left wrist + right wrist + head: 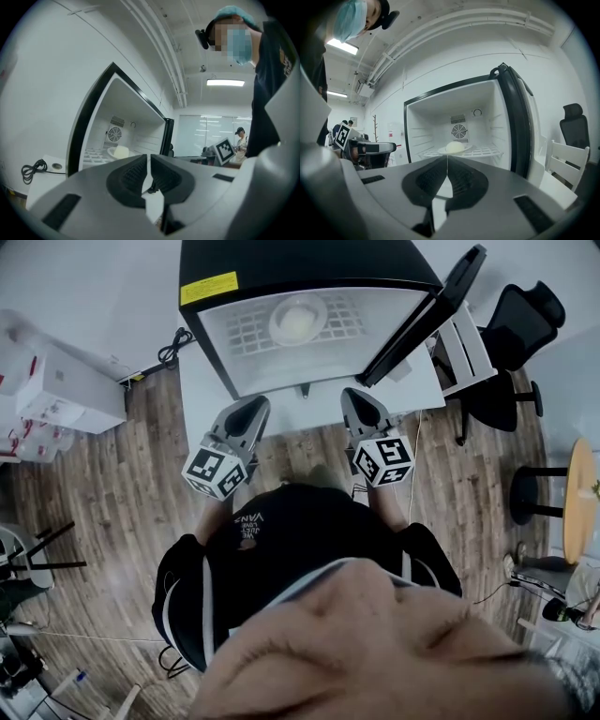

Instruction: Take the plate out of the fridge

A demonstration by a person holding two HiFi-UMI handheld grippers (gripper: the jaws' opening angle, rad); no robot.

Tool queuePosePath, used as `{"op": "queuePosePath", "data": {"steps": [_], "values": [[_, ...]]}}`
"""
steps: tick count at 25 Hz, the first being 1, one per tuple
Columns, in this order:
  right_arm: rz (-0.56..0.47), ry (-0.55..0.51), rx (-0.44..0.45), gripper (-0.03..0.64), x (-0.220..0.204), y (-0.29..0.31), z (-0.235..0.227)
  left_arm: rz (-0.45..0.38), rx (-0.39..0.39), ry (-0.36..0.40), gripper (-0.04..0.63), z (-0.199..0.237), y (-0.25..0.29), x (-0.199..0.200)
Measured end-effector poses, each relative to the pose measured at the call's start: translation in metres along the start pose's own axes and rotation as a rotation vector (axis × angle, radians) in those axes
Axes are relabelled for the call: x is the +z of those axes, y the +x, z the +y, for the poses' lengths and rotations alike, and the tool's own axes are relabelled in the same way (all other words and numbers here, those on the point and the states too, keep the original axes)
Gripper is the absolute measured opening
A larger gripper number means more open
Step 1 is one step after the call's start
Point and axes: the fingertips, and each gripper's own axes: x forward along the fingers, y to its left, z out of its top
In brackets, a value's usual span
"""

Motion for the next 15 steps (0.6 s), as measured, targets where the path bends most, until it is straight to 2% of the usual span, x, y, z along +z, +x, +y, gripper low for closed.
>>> {"op": "queuePosePath", "data": {"steps": [15], "values": [[-0.002, -0.006, 0.056, 0.012, 0.013, 0.031, -0.019, -0.003, 0.057, -0.015, 0.032, 0.014, 0.019, 0.005]]}}
